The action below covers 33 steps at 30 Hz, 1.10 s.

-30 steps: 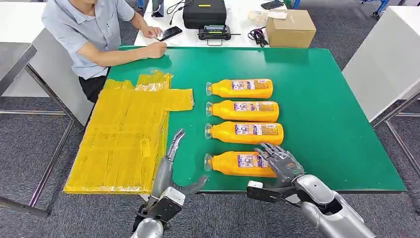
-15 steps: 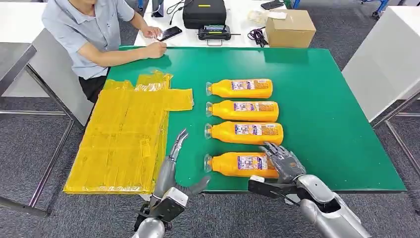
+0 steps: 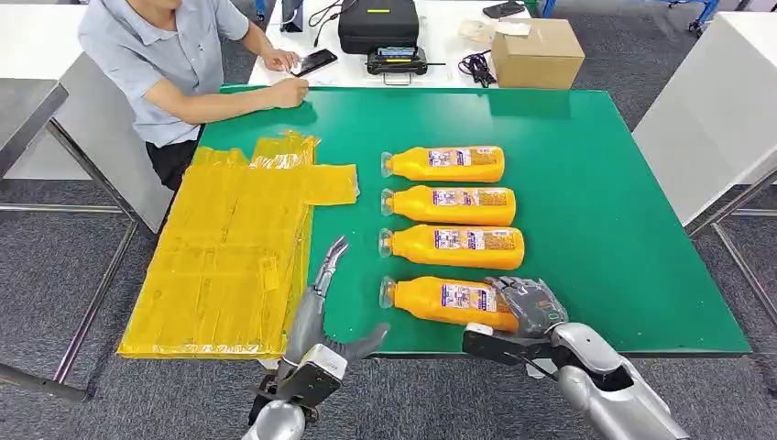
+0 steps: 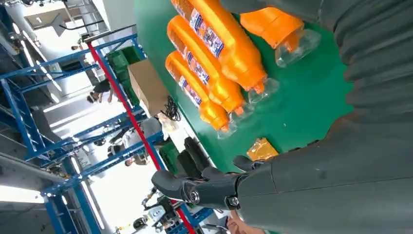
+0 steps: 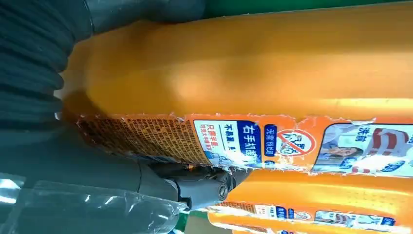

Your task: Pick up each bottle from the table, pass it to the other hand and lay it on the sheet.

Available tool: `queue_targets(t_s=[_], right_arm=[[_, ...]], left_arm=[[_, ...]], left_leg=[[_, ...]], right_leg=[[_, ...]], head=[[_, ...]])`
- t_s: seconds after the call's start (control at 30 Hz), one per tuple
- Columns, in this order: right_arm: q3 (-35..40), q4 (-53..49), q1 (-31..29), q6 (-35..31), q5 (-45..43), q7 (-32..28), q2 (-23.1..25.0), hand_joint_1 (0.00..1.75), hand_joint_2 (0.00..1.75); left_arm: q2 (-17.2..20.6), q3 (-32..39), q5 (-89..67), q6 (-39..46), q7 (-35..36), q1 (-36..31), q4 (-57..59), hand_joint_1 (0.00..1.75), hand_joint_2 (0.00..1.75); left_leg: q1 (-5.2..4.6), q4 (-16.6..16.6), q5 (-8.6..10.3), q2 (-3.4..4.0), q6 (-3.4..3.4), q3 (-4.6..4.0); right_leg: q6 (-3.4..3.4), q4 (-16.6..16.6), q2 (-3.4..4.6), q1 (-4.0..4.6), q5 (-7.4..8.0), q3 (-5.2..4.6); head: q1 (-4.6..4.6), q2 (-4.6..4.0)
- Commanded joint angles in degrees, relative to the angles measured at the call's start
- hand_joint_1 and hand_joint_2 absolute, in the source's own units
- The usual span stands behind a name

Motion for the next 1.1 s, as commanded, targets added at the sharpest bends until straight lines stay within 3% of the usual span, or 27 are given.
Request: queue_targets(t_s=[0.03,0.3,0.43,0.53,0.6,0.73,0.93,1.03,1.1], right_arm=[[0.51,5.01,0.13,1.46,-1.08,-0.60,0.27,1.75,1.75],[-1.93,3.54,1.89,2.45,-6.55,-2.85,0.78,1.75,1.75],[-9.51,-1.98,6.60,-0.01,-16.05,-8.74,8.78,1.75,1.75],[-13.39,-8.26,9.09,-4.39,-19.73,-10.84,16.00,1.71,1.75],[-14.03,-10.75,9.66,-4.76,-22.65,-12.35,18.18,1.73,1.75],[-14.79,-11.45,9.15,-5.32,-25.13,-14.14,18.72,1.59,1.75],[-15.71,-11.04,8.63,-5.53,-26.18,-15.24,18.91,1.55,1.75],[-15.70,-11.29,8.19,-4.54,-28.42,-17.53,19.79,1.43,1.75],[-15.10,-10.95,7.40,-3.94,-29.51,-18.34,20.70,1.48,1.75]], left_arm=[[1.15,-1.48,0.73,-0.06,-0.33,-2.50,3.93,0.00,1.75],[-0.12,-0.31,4.08,0.78,-2.36,-2.41,3.80,0.00,1.75],[-3.73,4.52,21.57,-4.02,-2.85,-1.20,4.47,0.00,1.75],[-3.22,6.51,32.13,-2.84,-5.04,-2.79,8.30,0.00,1.75],[-2.70,5.69,36.41,-4.76,-4.79,-2.83,8.89,0.00,1.75],[-0.41,2.45,46.68,-14.11,1.33,-1.05,5.86,0.00,1.75],[0.33,1.39,48.10,-15.19,2.32,-0.46,5.30,0.00,1.75],[0.86,0.48,50.95,-17.71,4.66,-1.14,6.96,0.00,1.75],[1.22,-0.56,51.40,-19.81,4.33,-1.37,7.67,0.00,1.75]], left_leg=[[0.11,-0.05,-0.07,-0.06,-0.15,0.25],[0.11,-0.04,-0.05,-0.10,-0.12,0.21],[0.15,-0.06,-0.09,-0.02,-0.17,0.28],[0.16,-0.09,-0.08,0.15,-0.19,0.28],[0.15,-0.11,-0.10,0.22,-0.23,0.32],[0.15,0.00,-0.13,0.14,-0.22,0.14],[0.13,-0.04,-0.07,0.11,-0.13,0.04],[0.10,-0.05,-0.12,0.10,-0.19,0.19],[0.01,-0.07,-0.05,0.09,-0.12,0.03]], right_leg=[[-0.18,-0.08,-0.09,0.12,-0.08,0.29],[-0.14,-0.11,-0.13,0.12,-0.06,0.26],[-0.20,-0.11,-0.06,0.16,-0.08,0.32],[-0.21,-0.12,0.11,0.17,-0.03,0.28],[-0.25,-0.08,0.17,0.16,-0.05,0.28],[-0.23,0.07,0.08,0.18,-0.12,0.07],[-0.14,0.00,0.07,0.12,-0.06,0.05],[-0.22,-0.04,0.08,0.09,-0.10,0.21],[-0.13,-0.02,0.09,0.00,-0.04,0.03]], head=[[0.02,0.00],[0.04,0.00],[0.02,0.00],[0.02,0.00],[0.04,0.00],[-0.02,0.00],[0.02,0.00],[0.04,0.00],[0.02,0.00]])
